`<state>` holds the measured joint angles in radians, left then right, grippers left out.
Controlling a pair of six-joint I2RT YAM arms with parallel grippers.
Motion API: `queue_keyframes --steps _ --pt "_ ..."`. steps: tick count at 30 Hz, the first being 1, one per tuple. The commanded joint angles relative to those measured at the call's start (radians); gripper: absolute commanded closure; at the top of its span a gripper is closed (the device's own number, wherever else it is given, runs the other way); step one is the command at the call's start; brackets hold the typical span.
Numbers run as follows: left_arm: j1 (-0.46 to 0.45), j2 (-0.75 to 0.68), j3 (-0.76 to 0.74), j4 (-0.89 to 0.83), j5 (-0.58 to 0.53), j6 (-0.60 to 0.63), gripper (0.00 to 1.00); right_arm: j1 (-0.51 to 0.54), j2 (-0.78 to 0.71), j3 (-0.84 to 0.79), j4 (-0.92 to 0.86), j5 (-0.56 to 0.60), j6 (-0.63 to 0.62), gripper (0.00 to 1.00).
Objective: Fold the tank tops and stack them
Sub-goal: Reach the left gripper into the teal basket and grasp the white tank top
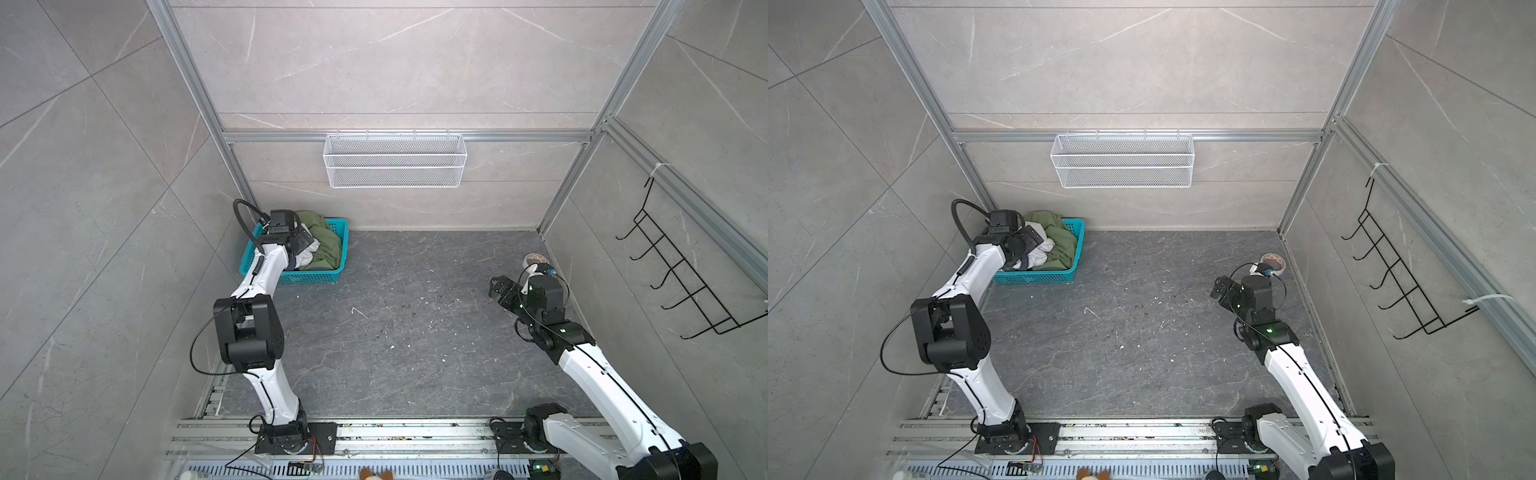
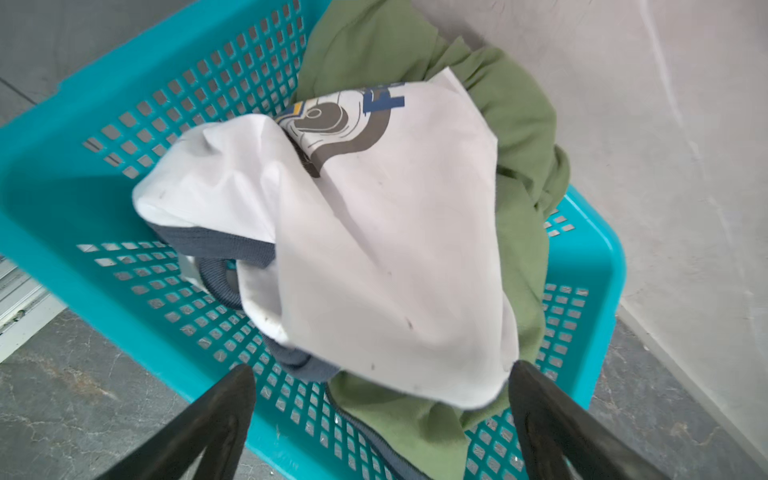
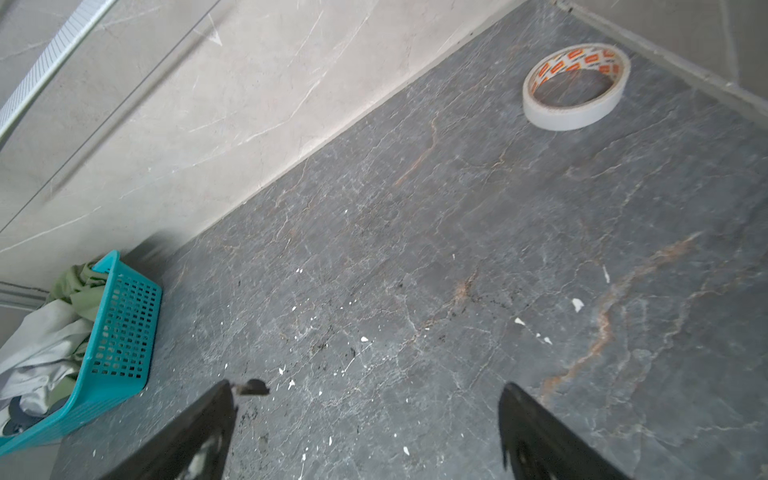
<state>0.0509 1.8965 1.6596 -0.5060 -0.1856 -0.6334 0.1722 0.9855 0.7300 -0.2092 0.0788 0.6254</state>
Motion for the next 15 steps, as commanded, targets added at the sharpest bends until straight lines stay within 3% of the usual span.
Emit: queue_keyframes --steps 1,6,15 --pt "0.003 0.063 0.095 -0.088 -0.023 0.032 0.07 0.006 0.008 -0.009 0.004 -0.053 -0.024 0.01" --pt "0.003 0.133 0.162 -0.106 -0.011 0.03 0.18 0.01 0.02 -0.008 0.005 -0.082 -0.036 0.01" --pt "0.003 0.15 0.209 -0.086 0.047 0.035 0.68 0.026 0.034 -0.001 -0.002 -0.098 -0.038 0.02"
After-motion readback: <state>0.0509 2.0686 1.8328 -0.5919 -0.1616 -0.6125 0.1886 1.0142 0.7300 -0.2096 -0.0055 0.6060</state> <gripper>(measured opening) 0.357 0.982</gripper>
